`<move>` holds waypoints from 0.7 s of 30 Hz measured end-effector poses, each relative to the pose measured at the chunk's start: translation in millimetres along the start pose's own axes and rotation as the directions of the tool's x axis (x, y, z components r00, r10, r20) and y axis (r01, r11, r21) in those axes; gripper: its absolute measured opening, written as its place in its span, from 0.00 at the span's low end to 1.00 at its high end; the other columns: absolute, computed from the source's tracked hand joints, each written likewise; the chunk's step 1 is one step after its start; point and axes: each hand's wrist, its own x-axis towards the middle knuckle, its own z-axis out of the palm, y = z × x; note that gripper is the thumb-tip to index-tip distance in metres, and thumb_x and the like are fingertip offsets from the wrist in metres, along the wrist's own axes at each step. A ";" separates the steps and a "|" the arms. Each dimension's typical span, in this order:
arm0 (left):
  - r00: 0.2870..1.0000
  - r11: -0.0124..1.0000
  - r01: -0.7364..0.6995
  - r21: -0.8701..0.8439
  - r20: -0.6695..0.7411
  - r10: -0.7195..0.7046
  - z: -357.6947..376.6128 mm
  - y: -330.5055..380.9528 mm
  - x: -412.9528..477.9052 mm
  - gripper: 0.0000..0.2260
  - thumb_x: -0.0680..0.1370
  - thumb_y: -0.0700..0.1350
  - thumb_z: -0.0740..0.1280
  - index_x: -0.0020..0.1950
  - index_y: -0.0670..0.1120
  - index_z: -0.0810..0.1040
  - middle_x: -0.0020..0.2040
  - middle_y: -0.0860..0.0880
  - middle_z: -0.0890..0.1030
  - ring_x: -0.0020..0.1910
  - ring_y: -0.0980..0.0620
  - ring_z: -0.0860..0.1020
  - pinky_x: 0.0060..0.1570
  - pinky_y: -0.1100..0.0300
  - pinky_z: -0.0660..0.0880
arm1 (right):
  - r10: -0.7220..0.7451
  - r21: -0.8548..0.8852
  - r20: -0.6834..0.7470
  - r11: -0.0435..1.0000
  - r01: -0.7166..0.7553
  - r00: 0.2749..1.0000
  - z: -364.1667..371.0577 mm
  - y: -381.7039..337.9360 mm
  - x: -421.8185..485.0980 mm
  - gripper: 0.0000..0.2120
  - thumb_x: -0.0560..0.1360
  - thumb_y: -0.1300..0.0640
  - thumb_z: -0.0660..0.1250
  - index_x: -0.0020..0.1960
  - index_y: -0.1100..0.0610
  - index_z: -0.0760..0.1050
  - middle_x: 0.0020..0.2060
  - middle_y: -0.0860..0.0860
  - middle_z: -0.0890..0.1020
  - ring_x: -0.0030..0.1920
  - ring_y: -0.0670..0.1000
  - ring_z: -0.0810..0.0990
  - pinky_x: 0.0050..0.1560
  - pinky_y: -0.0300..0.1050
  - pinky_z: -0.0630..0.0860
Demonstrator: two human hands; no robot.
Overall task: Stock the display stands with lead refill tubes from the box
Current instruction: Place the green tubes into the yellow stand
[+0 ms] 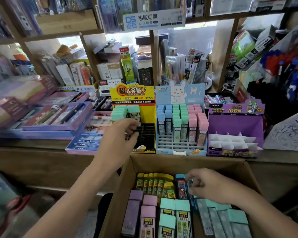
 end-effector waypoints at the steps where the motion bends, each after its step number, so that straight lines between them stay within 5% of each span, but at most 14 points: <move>1: 0.999 0.997 0.040 -0.061 0.035 -0.038 1.4 3.9 -16.5 0.11 0.78 0.42 0.71 0.59 0.53 0.80 0.47 0.59 0.80 0.48 0.63 0.77 0.45 0.74 0.74 | -0.003 0.001 0.002 1.000 0.003 1.000 2.4 -4.2 -3.6 0.16 0.79 0.49 0.72 0.65 0.47 0.76 0.42 0.48 0.84 0.41 0.42 0.82 0.43 0.40 0.77; 4: 0.967 0.972 0.196 -0.131 0.189 -0.169 13.0 9.2 -64.4 0.12 0.77 0.46 0.72 0.58 0.59 0.78 0.47 0.63 0.80 0.51 0.69 0.77 0.46 0.76 0.73 | 0.042 -0.021 0.009 0.999 -0.042 0.999 12.4 -14.4 -16.8 0.16 0.78 0.46 0.72 0.64 0.47 0.75 0.44 0.47 0.84 0.44 0.44 0.83 0.47 0.44 0.80; 8: 0.835 0.893 0.424 -0.152 0.448 -0.320 37.2 8.4 -114.4 0.15 0.78 0.52 0.70 0.63 0.61 0.75 0.50 0.64 0.81 0.49 0.67 0.79 0.46 0.69 0.78 | 0.133 -0.078 0.003 0.988 -0.133 0.991 32.7 -19.9 -31.9 0.21 0.78 0.42 0.70 0.67 0.49 0.75 0.47 0.42 0.79 0.45 0.42 0.78 0.43 0.39 0.75; 14: 0.586 0.778 0.622 -0.089 0.712 -0.387 61.4 12.0 -151.9 0.18 0.75 0.54 0.72 0.62 0.65 0.72 0.49 0.68 0.82 0.49 0.69 0.80 0.53 0.70 0.76 | 0.267 -0.019 0.022 0.964 -0.266 0.964 67.7 -25.5 -54.0 0.25 0.77 0.37 0.68 0.68 0.48 0.72 0.58 0.44 0.77 0.60 0.47 0.77 0.67 0.51 0.74; 18: 0.547 0.756 0.649 -0.083 0.741 -0.388 67.6 13.7 -157.9 0.15 0.75 0.52 0.71 0.59 0.64 0.73 0.46 0.70 0.82 0.47 0.70 0.81 0.47 0.73 0.75 | 0.329 0.001 0.068 0.944 -0.330 0.942 82.4 -23.5 -59.0 0.30 0.75 0.33 0.66 0.72 0.43 0.65 0.77 0.52 0.65 0.81 0.61 0.56 0.79 0.68 0.54; 20: 0.530 0.736 0.672 -0.086 0.750 -0.396 71.2 13.4 -160.3 0.18 0.75 0.51 0.71 0.62 0.63 0.73 0.50 0.66 0.82 0.50 0.67 0.81 0.53 0.70 0.77 | 0.308 0.065 0.059 0.948 -0.311 0.950 85.8 -25.7 -61.3 0.34 0.76 0.33 0.66 0.76 0.39 0.57 0.82 0.48 0.56 0.81 0.53 0.54 0.79 0.60 0.53; 21: 0.517 0.725 0.683 -0.087 0.759 -0.395 73.2 13.7 -161.8 0.20 0.75 0.50 0.72 0.64 0.62 0.72 0.52 0.64 0.82 0.52 0.66 0.81 0.56 0.69 0.77 | 0.299 0.122 0.058 0.945 -0.304 0.953 85.8 -29.0 -61.7 0.33 0.77 0.34 0.67 0.76 0.38 0.56 0.79 0.41 0.61 0.73 0.41 0.63 0.73 0.43 0.60</move>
